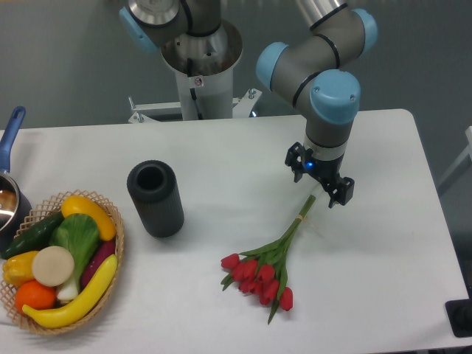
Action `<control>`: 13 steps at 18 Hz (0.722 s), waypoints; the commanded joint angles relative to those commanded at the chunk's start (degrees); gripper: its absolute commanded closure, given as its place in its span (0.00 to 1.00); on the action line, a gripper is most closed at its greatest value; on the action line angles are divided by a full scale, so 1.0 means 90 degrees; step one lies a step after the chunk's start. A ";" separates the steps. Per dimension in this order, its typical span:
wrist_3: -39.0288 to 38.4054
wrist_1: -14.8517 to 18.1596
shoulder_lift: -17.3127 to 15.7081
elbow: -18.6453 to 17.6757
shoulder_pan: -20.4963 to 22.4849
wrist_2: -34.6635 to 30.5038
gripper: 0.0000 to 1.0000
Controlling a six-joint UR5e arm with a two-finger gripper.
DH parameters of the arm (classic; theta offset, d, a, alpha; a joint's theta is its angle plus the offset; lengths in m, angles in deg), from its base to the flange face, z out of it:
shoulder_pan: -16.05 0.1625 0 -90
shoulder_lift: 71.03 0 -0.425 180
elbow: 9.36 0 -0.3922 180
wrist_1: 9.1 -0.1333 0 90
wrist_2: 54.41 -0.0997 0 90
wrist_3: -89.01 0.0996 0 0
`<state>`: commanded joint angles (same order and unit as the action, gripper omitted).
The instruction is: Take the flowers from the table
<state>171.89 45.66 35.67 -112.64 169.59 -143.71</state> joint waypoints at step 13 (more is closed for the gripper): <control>-0.0088 -0.0019 0.0107 0.0000 -0.0019 0.0078 0.00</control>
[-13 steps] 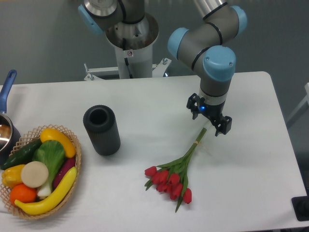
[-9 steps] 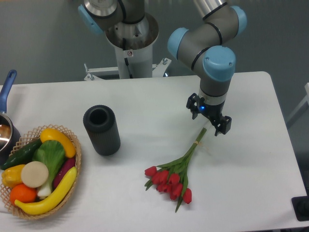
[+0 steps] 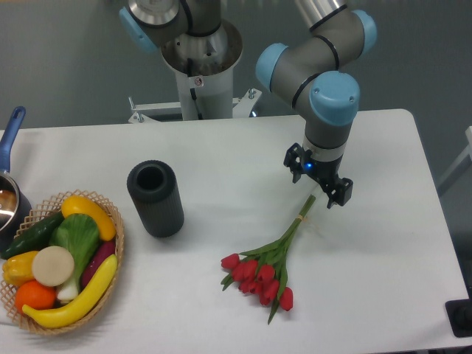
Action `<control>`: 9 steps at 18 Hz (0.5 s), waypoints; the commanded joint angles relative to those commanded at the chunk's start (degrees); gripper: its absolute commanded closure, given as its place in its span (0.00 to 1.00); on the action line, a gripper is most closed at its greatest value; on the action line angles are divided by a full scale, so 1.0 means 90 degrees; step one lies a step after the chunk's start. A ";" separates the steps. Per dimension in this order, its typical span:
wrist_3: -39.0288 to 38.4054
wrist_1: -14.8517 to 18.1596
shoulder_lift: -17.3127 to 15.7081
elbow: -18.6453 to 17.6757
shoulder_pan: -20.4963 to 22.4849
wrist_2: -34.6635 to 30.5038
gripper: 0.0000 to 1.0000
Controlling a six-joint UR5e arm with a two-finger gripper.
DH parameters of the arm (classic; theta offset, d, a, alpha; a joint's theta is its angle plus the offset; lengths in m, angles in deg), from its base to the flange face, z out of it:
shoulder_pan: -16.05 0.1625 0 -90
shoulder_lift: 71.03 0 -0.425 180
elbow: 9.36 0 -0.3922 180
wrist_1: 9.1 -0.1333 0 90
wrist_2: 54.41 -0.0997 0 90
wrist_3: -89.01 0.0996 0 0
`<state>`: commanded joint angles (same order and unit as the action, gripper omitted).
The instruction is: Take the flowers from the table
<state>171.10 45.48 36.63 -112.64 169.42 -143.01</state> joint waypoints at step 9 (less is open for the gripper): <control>-0.0234 -0.0420 0.0312 -0.0039 -0.0068 0.0039 0.00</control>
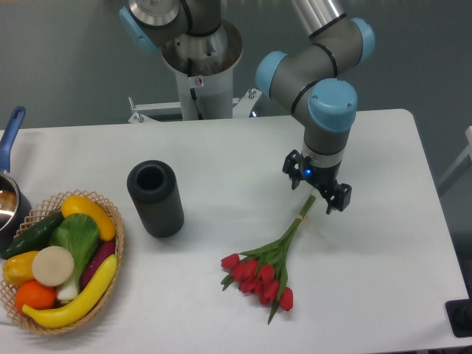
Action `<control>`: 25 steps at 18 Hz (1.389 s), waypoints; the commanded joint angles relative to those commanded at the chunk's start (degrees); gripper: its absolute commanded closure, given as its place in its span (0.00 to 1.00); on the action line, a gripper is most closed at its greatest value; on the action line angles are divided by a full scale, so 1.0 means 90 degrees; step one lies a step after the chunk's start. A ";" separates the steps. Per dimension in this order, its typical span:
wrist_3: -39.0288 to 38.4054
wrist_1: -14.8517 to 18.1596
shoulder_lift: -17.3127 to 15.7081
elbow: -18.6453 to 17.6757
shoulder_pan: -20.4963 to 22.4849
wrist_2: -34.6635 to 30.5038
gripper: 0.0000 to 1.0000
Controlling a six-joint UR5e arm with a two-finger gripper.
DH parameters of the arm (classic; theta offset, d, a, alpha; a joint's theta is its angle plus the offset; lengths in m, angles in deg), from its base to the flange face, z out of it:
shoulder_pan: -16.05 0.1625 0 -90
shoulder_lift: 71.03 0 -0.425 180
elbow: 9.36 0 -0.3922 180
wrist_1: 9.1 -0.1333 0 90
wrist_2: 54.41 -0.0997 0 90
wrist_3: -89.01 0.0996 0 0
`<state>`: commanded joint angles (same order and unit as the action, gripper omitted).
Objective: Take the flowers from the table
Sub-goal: 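Lower the gripper onto the green tulip stems and close it, then lift the gripped red tulip bouquet up off the table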
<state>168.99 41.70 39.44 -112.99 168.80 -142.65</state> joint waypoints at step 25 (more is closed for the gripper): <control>-0.1484 -0.0059 0.1006 0.0537 -0.0694 -0.0020 0.80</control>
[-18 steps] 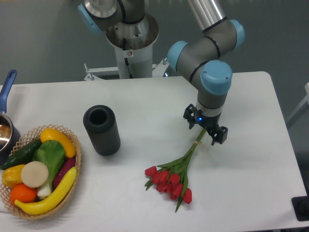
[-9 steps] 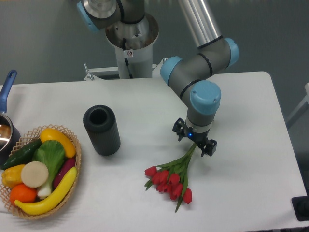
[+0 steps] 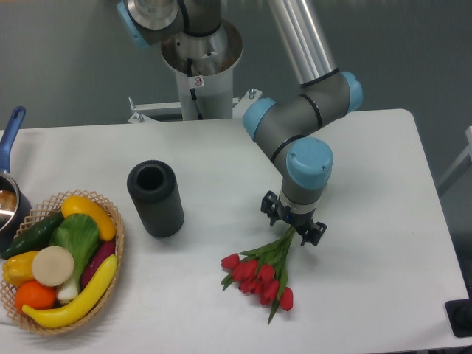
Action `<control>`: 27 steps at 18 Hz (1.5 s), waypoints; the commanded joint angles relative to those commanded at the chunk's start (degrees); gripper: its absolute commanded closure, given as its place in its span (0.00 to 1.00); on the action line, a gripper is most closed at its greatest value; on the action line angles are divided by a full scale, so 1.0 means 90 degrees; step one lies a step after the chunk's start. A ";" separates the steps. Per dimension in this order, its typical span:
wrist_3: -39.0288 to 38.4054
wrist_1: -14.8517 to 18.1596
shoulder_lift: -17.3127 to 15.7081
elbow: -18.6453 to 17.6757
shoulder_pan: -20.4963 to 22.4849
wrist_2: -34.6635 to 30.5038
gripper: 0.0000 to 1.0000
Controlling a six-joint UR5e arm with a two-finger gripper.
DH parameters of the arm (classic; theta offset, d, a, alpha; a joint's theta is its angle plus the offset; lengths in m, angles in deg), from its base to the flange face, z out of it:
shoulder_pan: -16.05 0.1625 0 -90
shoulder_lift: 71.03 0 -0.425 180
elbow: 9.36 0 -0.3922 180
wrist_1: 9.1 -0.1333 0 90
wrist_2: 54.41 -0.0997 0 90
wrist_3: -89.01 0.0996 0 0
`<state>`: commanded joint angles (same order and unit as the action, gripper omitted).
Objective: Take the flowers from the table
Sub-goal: 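Lift the gripped red tulip bouquet up off the table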
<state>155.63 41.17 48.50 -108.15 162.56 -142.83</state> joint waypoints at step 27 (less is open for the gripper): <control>0.0117 0.1201 -0.0820 0.0752 0.0361 -0.0332 1.00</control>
<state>156.69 51.98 41.12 -101.39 165.81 -145.82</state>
